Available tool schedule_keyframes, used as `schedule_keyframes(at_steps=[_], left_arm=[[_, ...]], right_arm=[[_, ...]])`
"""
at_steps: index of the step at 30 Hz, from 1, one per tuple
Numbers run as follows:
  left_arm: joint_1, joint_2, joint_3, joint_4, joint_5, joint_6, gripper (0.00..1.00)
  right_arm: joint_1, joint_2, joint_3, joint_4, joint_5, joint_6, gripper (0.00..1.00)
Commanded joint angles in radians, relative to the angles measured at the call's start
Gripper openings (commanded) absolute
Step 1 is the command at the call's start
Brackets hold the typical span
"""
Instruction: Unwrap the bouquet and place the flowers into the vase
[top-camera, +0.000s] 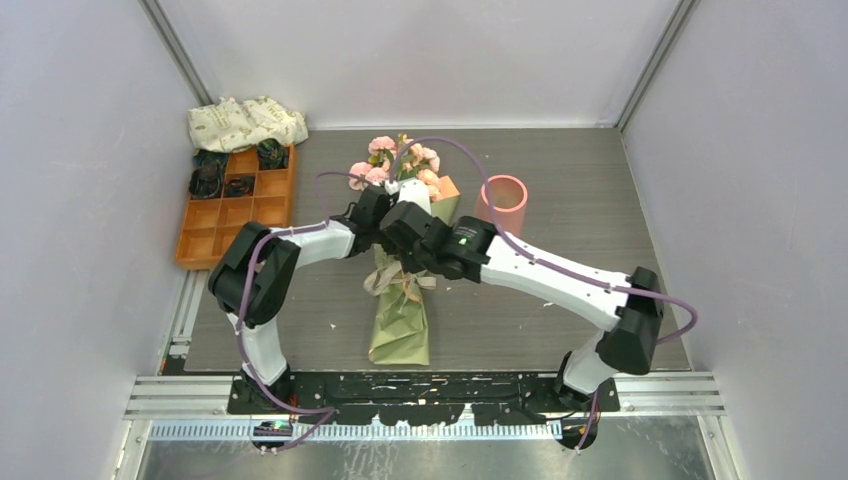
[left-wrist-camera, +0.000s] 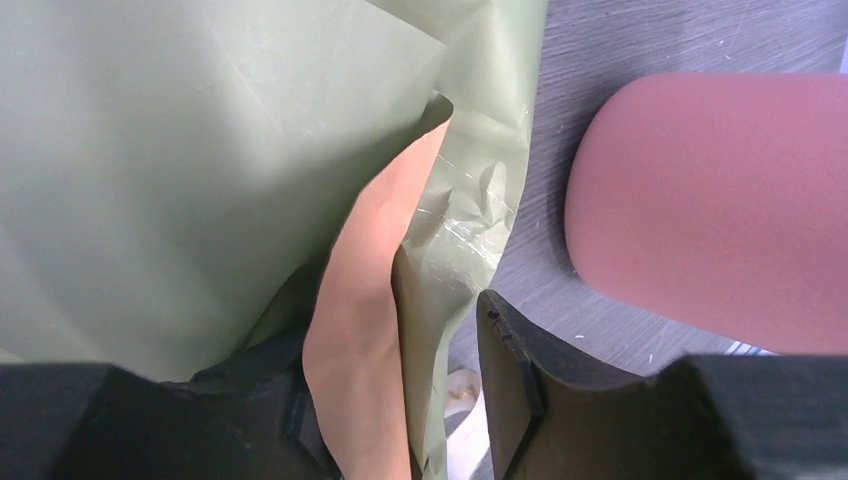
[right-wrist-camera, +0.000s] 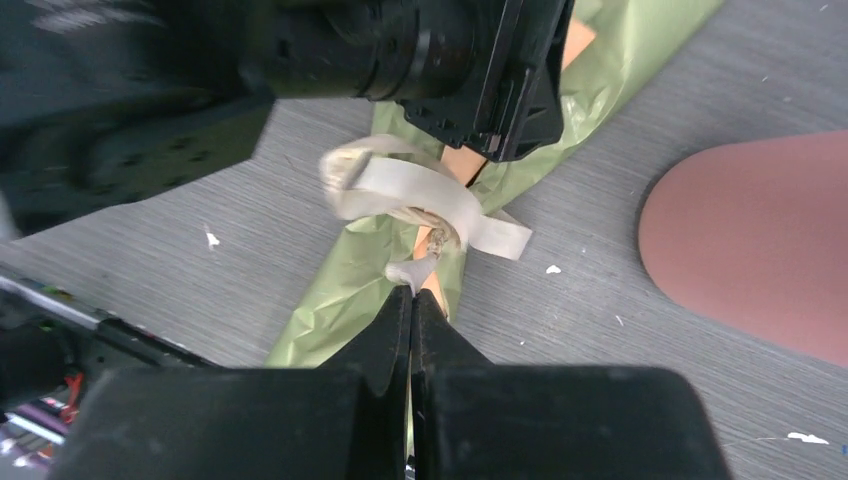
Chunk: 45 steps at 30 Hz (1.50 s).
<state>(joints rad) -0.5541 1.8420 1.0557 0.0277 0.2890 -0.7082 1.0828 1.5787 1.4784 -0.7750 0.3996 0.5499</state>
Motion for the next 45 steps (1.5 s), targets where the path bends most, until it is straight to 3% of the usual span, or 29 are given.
schedule_keyframes(at_steps=[1, 16, 32, 45], left_arm=[[0.004, 0.049, -0.005, 0.047, -0.014, -0.004, 0.47], [0.004, 0.177, -0.001, 0.092, -0.013, -0.012, 0.45], [0.004, 0.203, -0.010, 0.097, -0.022, -0.005, 0.44], [0.004, 0.180, -0.023, 0.089, -0.036, 0.000, 0.44]], right_arm=[[0.005, -0.139, 0.109, -0.004, 0.073, -0.034, 0.01], [0.008, -0.354, 0.194, 0.001, 0.139, -0.124, 0.01], [0.007, -0.440, 0.312, 0.064, 0.098, -0.217, 0.01], [0.007, -0.419, 0.452, 0.122, 0.079, -0.307, 0.01]])
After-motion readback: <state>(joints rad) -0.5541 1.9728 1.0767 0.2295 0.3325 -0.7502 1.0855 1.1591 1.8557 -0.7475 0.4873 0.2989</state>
